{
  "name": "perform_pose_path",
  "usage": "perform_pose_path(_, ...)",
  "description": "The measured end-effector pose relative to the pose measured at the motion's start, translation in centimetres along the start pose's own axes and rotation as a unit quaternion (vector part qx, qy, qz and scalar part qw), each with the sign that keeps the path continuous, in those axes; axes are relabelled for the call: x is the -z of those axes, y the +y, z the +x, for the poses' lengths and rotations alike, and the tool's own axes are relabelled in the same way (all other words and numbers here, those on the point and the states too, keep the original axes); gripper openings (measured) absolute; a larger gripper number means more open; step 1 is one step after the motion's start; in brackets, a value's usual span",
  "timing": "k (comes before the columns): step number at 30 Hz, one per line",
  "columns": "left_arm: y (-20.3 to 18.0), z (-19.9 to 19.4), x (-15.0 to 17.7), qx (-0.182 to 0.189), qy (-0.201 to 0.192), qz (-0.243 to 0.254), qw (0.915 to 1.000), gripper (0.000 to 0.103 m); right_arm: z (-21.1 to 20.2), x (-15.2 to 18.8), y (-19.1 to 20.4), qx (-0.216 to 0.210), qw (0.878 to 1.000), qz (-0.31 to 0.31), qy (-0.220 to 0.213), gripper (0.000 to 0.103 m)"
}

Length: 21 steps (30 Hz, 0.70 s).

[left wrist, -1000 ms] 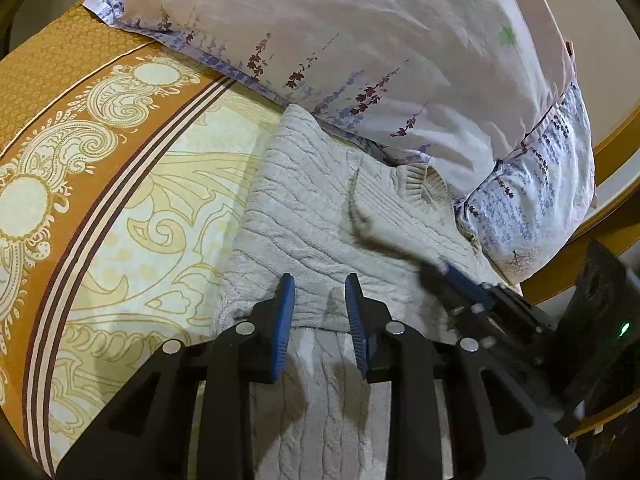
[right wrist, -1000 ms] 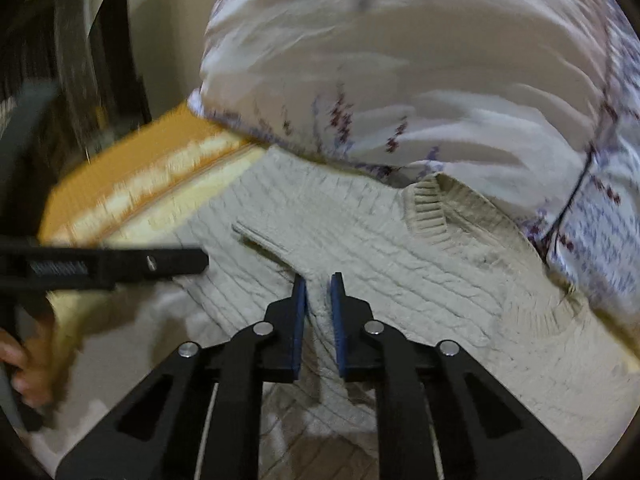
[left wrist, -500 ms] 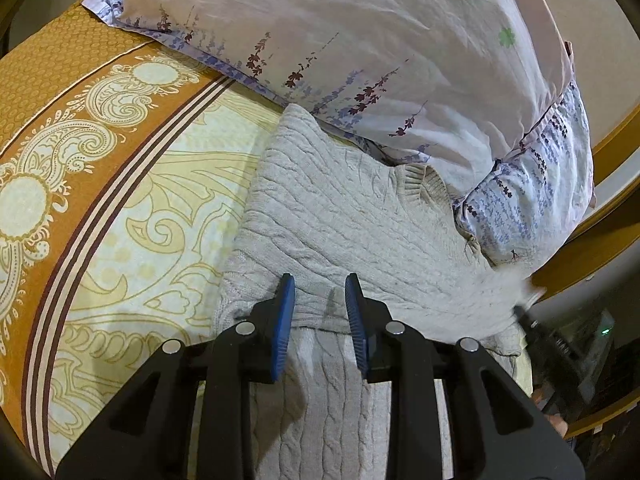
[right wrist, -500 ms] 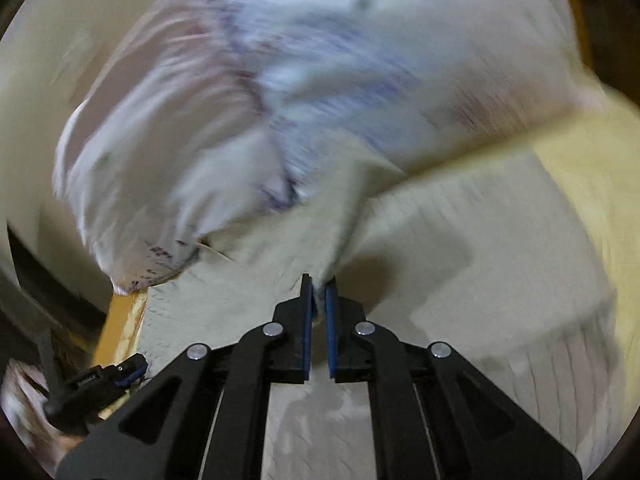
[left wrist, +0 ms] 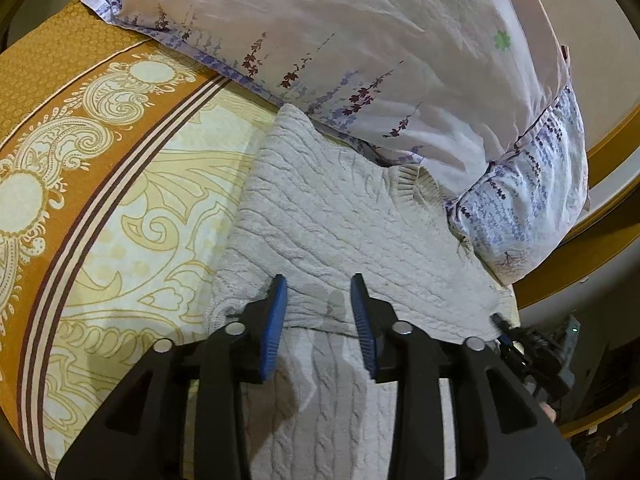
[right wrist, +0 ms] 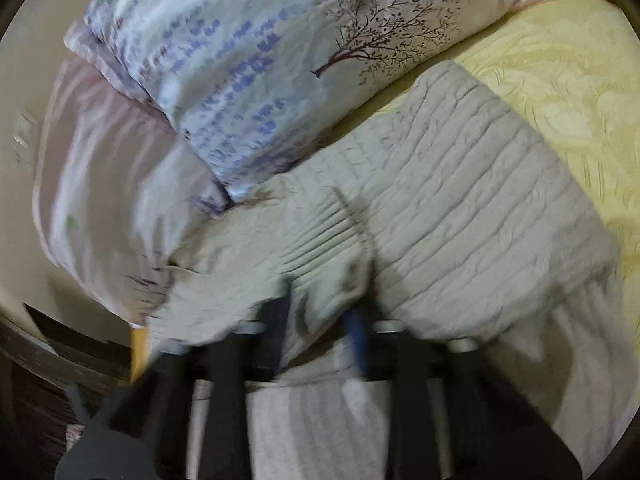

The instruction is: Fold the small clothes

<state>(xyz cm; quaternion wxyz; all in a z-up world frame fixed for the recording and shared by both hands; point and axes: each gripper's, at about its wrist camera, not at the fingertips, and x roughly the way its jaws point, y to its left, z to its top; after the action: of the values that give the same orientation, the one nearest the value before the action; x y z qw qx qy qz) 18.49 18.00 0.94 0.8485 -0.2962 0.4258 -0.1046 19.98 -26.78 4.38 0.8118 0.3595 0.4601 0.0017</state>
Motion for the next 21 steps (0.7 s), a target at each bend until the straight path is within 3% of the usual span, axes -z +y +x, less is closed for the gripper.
perform_pose_path(2,-0.3,-0.3,0.0,0.006,0.000,0.000,1.0000,0.051,-1.2,-0.3,0.4,-0.009,1.000,-0.014,-0.021,0.007)
perform_pose_path(6,-1.4,-0.5,0.2,0.002,0.000,0.025,0.9997,0.056,-3.3,-0.6,1.4,0.001,0.996,-0.050,-0.068,0.007)
perform_pose_path(8,-1.5,-0.2,0.4,0.004,0.004,0.026,0.9996,0.056,-2.8,-0.9,0.8,0.025,0.997,-0.045,-0.062,0.007)
perform_pose_path(11,-1.4,0.1,0.4,0.004,0.003,0.023,0.9997,0.056,-0.8,-0.8,-0.4,0.066,0.997,-0.030,-0.021,0.007)
perform_pose_path(13,-1.5,0.1,0.4,0.001,0.004,0.026,0.9997,0.056,-0.8,-0.4,-0.4,0.077,0.996,-0.048,-0.023,0.009)
perform_pose_path(15,-1.5,-0.3,0.5,0.002,0.006,0.029,0.9996,0.056,-1.5,-0.3,-0.2,0.075,0.996,-0.053,-0.018,0.019)
perform_pose_path(17,-1.5,-0.9,0.8,0.006,0.007,0.034,0.9994,0.056,-3.2,-0.3,-0.4,0.059,0.997,-0.048,-0.020,0.045)
perform_pose_path(19,-1.5,-2.0,1.2,0.012,0.006,0.045,0.9989,0.056,-5.1,0.0,-0.7,0.038,0.997,-0.055,-0.025,0.058)
perform_pose_path(21,-1.3,-3.5,1.9,0.021,0.003,0.059,0.9981,0.056,-7.3,0.6,-1.4,0.019,0.997,-0.065,-0.024,0.060)
